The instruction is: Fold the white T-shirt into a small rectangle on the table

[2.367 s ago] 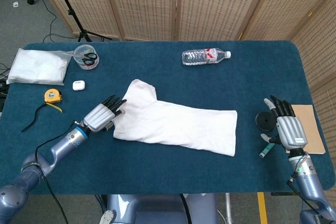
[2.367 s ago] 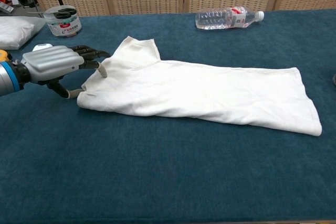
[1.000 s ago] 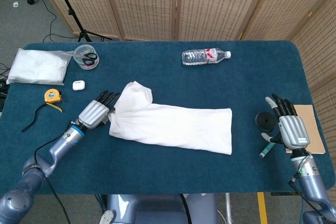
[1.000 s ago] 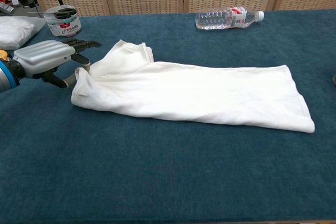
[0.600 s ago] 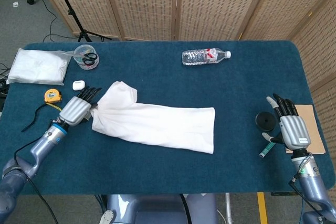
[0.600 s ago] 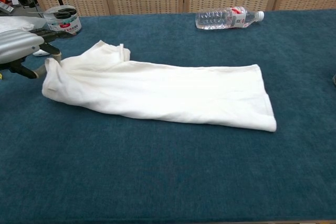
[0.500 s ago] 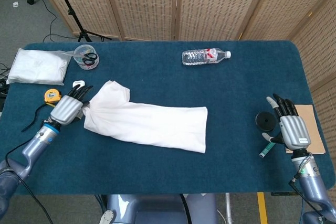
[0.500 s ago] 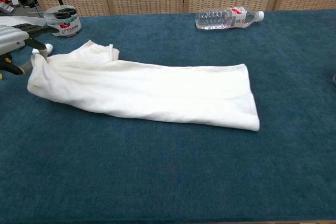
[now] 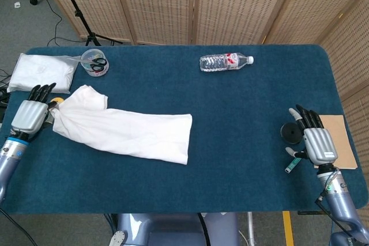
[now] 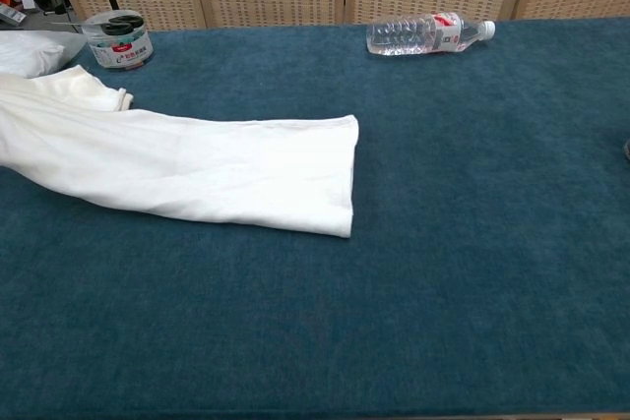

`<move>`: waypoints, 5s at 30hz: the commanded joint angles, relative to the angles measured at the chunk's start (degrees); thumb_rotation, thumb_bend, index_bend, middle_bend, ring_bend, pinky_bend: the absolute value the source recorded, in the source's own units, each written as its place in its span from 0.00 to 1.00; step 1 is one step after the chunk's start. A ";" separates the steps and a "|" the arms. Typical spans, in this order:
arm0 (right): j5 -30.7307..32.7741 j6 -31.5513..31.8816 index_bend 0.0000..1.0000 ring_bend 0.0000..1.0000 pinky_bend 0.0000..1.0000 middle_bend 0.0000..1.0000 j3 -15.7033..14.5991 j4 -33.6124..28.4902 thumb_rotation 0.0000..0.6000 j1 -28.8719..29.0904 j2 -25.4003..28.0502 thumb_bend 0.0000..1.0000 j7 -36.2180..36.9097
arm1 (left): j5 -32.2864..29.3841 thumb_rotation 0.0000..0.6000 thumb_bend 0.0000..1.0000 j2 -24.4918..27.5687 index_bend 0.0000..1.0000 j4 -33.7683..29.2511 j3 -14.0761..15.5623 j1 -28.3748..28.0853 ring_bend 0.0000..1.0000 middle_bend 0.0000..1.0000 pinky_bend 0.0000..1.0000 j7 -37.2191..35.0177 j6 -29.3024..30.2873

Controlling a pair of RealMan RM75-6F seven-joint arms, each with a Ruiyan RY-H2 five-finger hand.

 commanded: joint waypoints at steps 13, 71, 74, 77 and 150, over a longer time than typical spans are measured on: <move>0.21 -0.46 0.00 0.00 0.00 0.00 -0.23 0.29 1.00 0.13 -0.54 0.00 -0.94 | -3.82 1.00 0.60 0.21 0.76 7.20 -3.11 2.31 0.00 0.00 0.00 -3.71 -5.56; -0.33 1.32 0.00 0.00 0.00 0.00 0.38 -2.13 1.00 -0.70 1.98 0.00 1.57 | 13.57 1.00 0.49 -16.63 0.53 -9.27 4.13 -17.18 0.00 0.00 0.00 27.33 6.93; -0.41 1.30 0.00 0.00 0.00 0.00 0.33 -2.16 1.00 -0.69 1.99 0.00 1.55 | 12.15 1.00 0.38 -16.57 0.05 -11.05 3.30 -17.08 0.00 0.00 0.00 26.80 5.25; -0.42 1.19 0.00 0.00 0.00 0.00 0.27 -2.18 1.00 -0.67 1.98 0.00 1.56 | 11.25 1.00 0.26 -15.99 0.00 -13.43 2.21 -17.11 0.00 0.00 0.00 25.54 5.89; -0.43 -0.06 0.00 0.00 0.00 0.00 -0.61 -2.86 1.00 -0.26 1.38 0.00 -1.03 | -18.95 1.00 0.32 18.16 0.46 -53.39 -9.94 -19.81 0.00 0.00 0.00 33.12 -25.82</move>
